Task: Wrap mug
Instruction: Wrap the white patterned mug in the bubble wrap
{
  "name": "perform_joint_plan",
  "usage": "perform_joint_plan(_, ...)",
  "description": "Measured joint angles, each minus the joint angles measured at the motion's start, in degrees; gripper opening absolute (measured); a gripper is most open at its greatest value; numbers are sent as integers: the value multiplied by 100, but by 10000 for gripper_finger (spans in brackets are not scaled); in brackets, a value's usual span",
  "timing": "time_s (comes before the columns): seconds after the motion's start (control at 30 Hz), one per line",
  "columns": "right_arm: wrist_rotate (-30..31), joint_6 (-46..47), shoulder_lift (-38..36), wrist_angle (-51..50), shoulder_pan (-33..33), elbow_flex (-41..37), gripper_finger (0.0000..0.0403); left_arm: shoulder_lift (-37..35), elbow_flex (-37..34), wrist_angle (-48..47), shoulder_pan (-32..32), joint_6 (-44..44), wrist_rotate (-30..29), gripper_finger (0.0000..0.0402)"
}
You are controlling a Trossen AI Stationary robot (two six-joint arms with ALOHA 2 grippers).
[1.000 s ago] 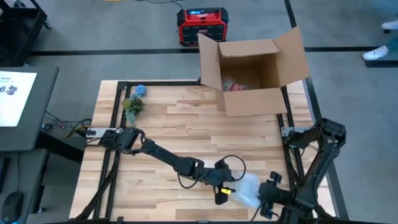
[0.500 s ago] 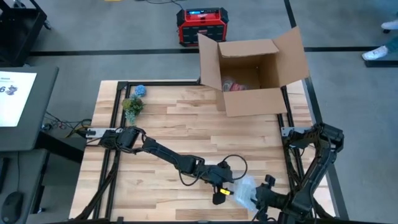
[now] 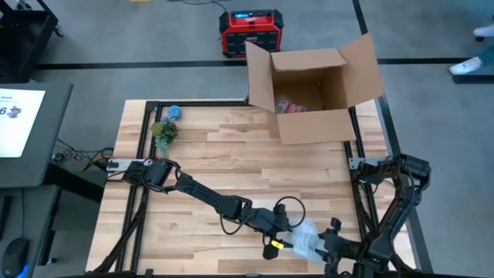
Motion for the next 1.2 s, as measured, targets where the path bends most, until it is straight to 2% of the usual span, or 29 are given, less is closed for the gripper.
perform_joint_plan(0.27,-239,453,13,-48,385,-16,161,-37,33,138,0,-57,116,223)
perform_joint_plan(0.43,-1208,964,107,-292,512,-75,161,-42,35,120,0,-55,116,223)
perform_joint_plan(0.57,-1397,1161,319,-163,509,-19,161,-42,103,-24,0,49,118,223)
perform_joint_plan(0.7,-1096,1415,580,-167,428,-5,161,-188,329,-859,-1,379,108,223)
perform_joint_plan(0.8,-834,1592,634,-214,282,-9,161,-540,524,-1992,-4,464,39,223)
perform_joint_plan(0.9,-629,1585,644,-289,3,-26,161,-974,682,-3142,-49,535,-367,223)
perform_joint_plan(0.97,-562,1470,606,-318,-259,-31,161,-1304,703,-3848,-108,524,-852,223)
perform_joint_plan(1.1,-532,1158,584,-269,-891,-25,161,-1914,710,-4530,-394,415,-2001,223)
perform_joint_plan(1.2,-565,682,584,-268,-1376,16,161,-2108,715,-4739,-640,359,-2536,223)
